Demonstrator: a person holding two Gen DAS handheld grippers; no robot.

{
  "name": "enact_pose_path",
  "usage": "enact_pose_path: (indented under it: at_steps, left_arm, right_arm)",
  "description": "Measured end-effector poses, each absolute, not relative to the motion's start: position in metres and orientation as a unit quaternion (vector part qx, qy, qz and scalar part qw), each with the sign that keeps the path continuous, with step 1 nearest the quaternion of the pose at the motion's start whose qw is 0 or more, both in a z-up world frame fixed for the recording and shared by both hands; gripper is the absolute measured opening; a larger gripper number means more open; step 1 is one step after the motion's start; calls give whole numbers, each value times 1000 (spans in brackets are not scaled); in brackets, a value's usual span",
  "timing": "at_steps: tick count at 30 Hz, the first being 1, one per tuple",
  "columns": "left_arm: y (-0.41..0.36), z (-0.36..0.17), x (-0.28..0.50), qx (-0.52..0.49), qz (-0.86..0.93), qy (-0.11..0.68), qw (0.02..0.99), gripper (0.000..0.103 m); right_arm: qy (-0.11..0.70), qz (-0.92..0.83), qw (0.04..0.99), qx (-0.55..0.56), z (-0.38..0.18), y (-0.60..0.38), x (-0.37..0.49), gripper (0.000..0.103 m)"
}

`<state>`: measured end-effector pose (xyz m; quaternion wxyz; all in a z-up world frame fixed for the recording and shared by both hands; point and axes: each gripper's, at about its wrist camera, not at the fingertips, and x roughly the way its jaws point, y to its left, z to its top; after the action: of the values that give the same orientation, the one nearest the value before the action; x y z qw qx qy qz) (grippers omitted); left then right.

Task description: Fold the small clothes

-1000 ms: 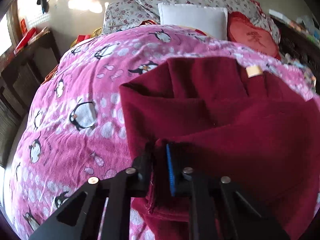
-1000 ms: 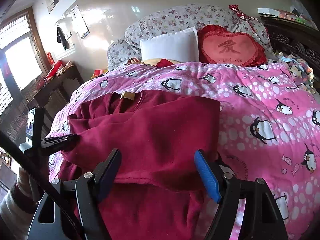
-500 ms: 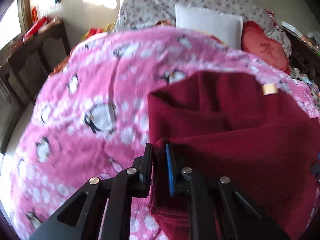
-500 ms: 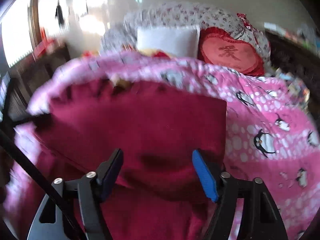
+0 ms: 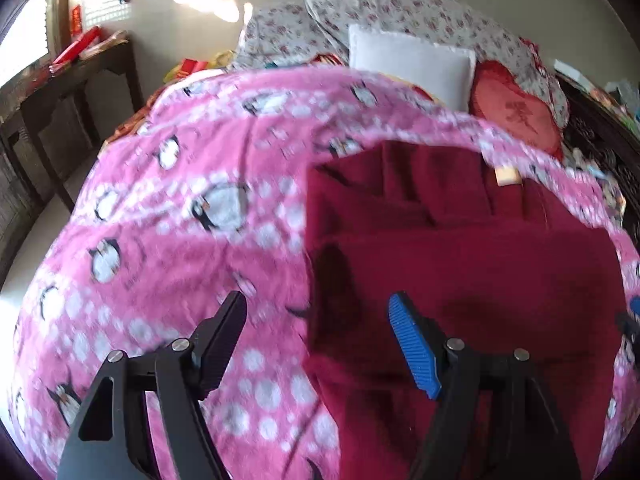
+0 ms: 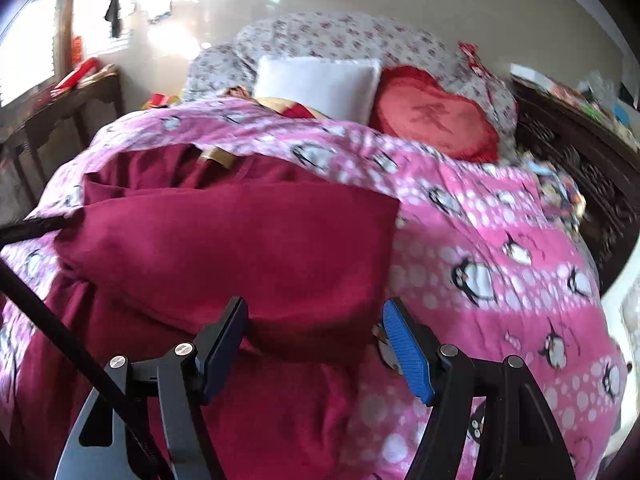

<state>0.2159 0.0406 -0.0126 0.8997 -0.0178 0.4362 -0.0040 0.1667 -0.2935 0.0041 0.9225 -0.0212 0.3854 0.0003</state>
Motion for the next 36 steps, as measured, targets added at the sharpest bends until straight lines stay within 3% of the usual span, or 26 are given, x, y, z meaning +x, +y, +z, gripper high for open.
enact_pose_path:
  at_steps: [6,9,12,18,25,31,33,34,36]
  left_arm:
    - [35,-51,231,-13,10,466,884,76]
    - [39,-43,225,-23,1,470,882,76]
    - [48,-28,209,-42,-15,477,878,76]
    - [68,-11,148,-64,-68,503,859,79]
    - [86,-30,68,-99,-116,563,813,84]
    - [74,-55,15,-81,-134,579,800,85]
    - [69,-56,8,-77,-130,569,808,90]
    - [66,-57,5,-79,-129,568,809,91]
    - [55,-59,1,-69,-123,562,815,92]
  right_arm:
    - [419,-8,907,26,-34,-314,183,75]
    - [427,17,897,108,-32,-338,174,75]
    - [417,14,903,100,-19,-341,149,75]
    - [432,50,895,97,-3,-344,66,77]
    - [466,110,863,160,-28,-348,-29,77]
    - [465,163,847,196,-46,-324,-58,77]
    - [470,159,845,200,-58,-318,-60,78]
    - [464,154,850,197,-59,-316,-61,74]
    - [447,144,863,184,-60,-312,-63,53]
